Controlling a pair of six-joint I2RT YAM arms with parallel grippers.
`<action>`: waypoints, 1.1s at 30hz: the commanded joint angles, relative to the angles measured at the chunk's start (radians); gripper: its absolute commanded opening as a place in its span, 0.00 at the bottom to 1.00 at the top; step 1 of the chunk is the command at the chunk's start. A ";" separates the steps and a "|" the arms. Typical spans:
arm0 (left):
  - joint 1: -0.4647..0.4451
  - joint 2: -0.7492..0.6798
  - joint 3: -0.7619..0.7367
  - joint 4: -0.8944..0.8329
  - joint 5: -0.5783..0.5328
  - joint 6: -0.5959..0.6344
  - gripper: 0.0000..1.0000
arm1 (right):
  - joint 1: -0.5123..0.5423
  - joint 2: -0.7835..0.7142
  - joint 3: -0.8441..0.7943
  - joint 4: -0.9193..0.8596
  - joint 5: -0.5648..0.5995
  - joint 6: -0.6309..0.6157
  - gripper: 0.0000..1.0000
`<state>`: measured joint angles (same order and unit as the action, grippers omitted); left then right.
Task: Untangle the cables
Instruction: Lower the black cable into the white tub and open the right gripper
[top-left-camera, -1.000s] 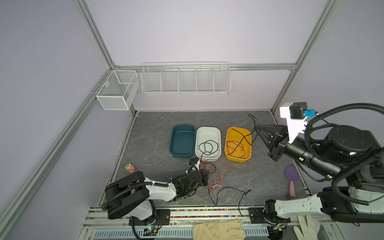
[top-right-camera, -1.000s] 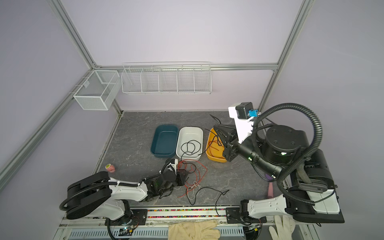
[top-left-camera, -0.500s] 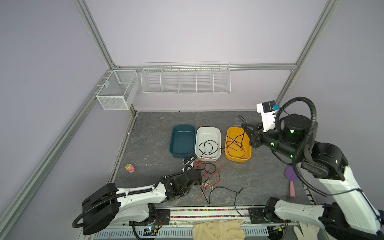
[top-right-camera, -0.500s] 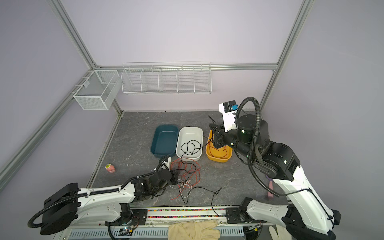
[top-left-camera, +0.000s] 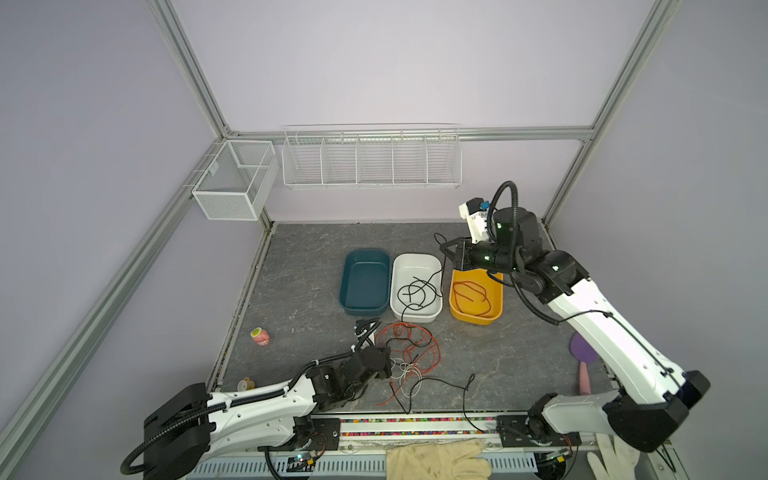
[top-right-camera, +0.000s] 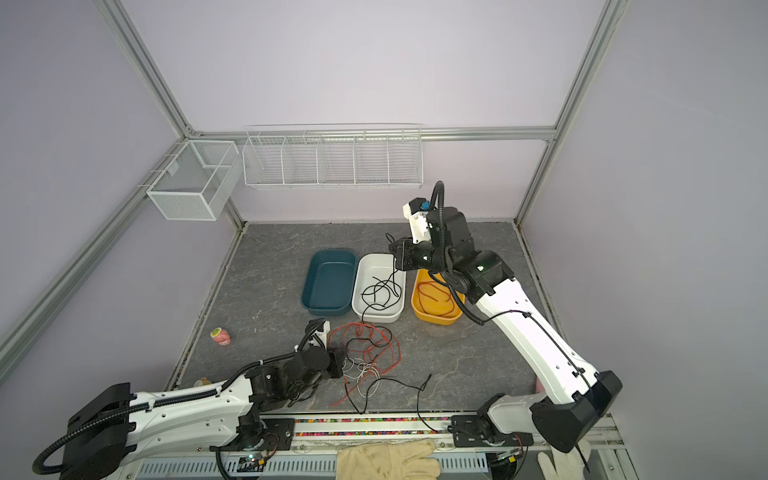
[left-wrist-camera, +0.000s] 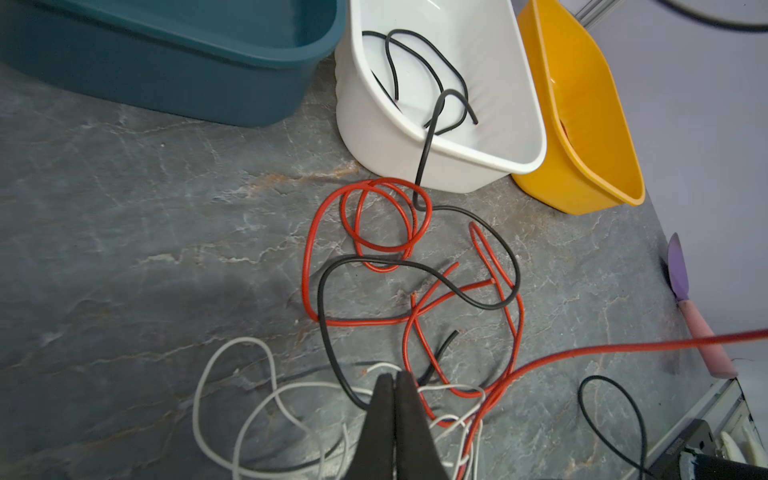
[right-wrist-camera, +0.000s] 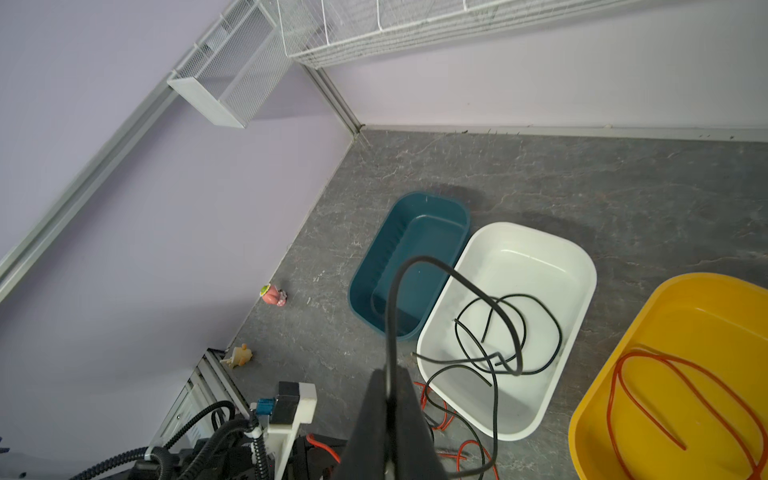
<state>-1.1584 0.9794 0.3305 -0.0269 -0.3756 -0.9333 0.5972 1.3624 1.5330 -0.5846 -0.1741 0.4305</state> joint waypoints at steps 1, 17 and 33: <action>0.003 -0.030 -0.022 -0.014 -0.037 0.010 0.00 | -0.006 0.040 -0.019 0.097 -0.055 0.002 0.06; 0.002 -0.091 -0.039 -0.017 0.002 0.003 0.00 | -0.017 0.339 -0.060 0.262 -0.089 -0.015 0.07; 0.002 -0.175 -0.058 -0.079 -0.010 -0.004 0.00 | -0.017 0.474 -0.098 0.285 -0.063 0.021 0.07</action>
<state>-1.1584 0.8204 0.2886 -0.0849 -0.3702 -0.9306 0.5838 1.8305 1.4445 -0.3088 -0.2485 0.4423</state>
